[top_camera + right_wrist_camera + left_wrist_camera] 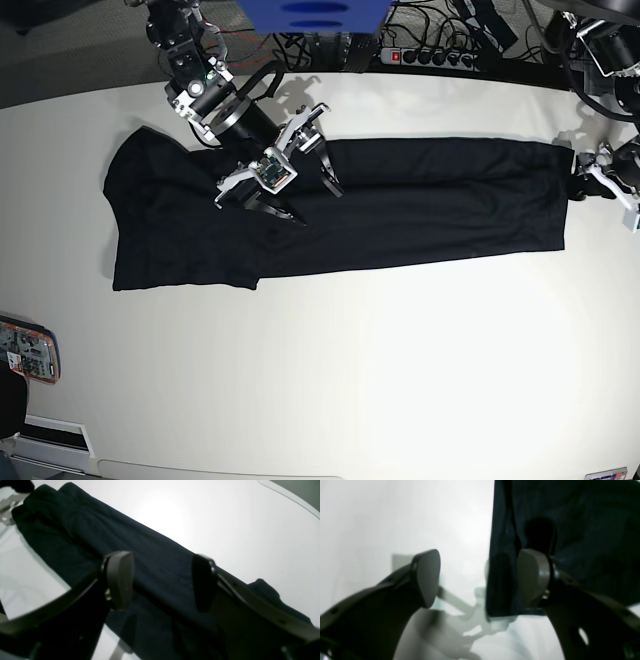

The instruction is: Fold the T-shirt properly

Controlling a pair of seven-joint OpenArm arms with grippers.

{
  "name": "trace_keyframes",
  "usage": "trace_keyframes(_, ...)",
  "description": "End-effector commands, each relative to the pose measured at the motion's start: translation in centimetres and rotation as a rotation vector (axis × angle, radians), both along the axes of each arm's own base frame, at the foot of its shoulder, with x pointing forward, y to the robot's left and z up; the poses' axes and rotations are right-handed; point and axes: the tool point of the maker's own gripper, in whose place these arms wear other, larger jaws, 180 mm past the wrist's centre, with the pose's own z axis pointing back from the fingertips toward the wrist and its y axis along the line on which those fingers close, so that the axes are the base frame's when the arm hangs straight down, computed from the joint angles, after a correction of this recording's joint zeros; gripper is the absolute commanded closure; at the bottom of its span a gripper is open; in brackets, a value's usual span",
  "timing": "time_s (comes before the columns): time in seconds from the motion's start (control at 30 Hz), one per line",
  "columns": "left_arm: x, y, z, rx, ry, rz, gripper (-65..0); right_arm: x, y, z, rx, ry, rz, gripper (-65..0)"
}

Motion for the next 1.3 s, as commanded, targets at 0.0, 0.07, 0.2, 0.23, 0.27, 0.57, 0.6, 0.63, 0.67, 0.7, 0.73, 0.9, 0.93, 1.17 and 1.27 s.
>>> trace_keyframes(0.0,1.4,0.3,1.5,0.016,-0.059,-0.018,-45.1,0.4,0.2,1.6,0.04,-0.043,-0.002,-35.8)
trace_keyframes(0.07,1.5,-0.7,0.7,-0.008,-0.067,-0.022,-45.0,0.5,0.2,1.6,0.04,-0.045,-0.002,-35.8)
trace_keyframes(0.2,1.1,-1.3,-0.4,-0.033,-0.05,-0.024,-44.9,0.5,0.0,1.6,0.038,-0.045,-0.008,-35.8)
trace_keyframes(0.23,0.9,-1.3,-0.4,-0.031,-0.049,-0.024,-44.9,0.5,0.0,1.6,0.039,-0.045,-0.008,-35.8)
trace_keyframes(0.27,0.6,-1.3,-0.5,-0.032,-0.043,-0.025,-44.9,0.5,0.0,1.6,0.039,-0.045,-0.01,-35.8)
trace_keyframes(0.57,0.2,-0.4,0.6,0.009,-0.055,-0.035,-44.9,0.5,0.1,1.6,0.04,-0.044,-0.007,-35.8)
trace_keyframes(0.6,0.1,-0.4,0.6,0.008,-0.054,-0.034,-44.9,0.5,0.1,1.5,0.038,-0.042,-0.006,-35.8)
trace_keyframes(0.63,0.1,-0.5,0.6,0.007,-0.054,-0.035,-44.9,0.5,0.1,1.6,0.037,-0.044,-0.006,-35.8)
trace_keyframes(0.67,0.1,-0.6,0.5,0.001,-0.055,-0.034,-44.9,0.6,0.1,1.5,0.037,-0.044,-0.006,-35.8)
trace_keyframes(0.7,0.2,-0.8,0.6,-0.009,-0.064,-0.031,-44.9,0.6,0.0,1.5,0.036,-0.044,-0.008,-35.8)
trace_keyframes(0.73,0.3,-1.0,0.8,-0.027,-0.078,-0.028,-44.9,0.6,0.0,1.5,0.035,-0.043,-0.01,-35.8)
trace_keyframes(0.9,0.2,-1.6,1.4,-0.09,-0.11,-0.017,-44.9,0.7,-0.1,1.5,0.034,-0.045,-0.011,-35.9)
trace_keyframes(0.93,0.3,-1.6,1.6,-0.085,-0.116,-0.023,-44.9,0.7,-0.1,1.5,0.033,-0.042,-0.011,-35.9)
trace_keyframes(1.17,-0.2,0.4,4.7,-0.004,-0.185,0.002,-44.9,0.7,0.0,1.5,0.034,-0.043,-0.008,-35.9)
trace_keyframes(1.27,-0.2,0.5,4.7,-0.004,-0.187,0.004,-44.9,0.6,0.1,1.5,0.035,-0.043,-0.006,-35.9)
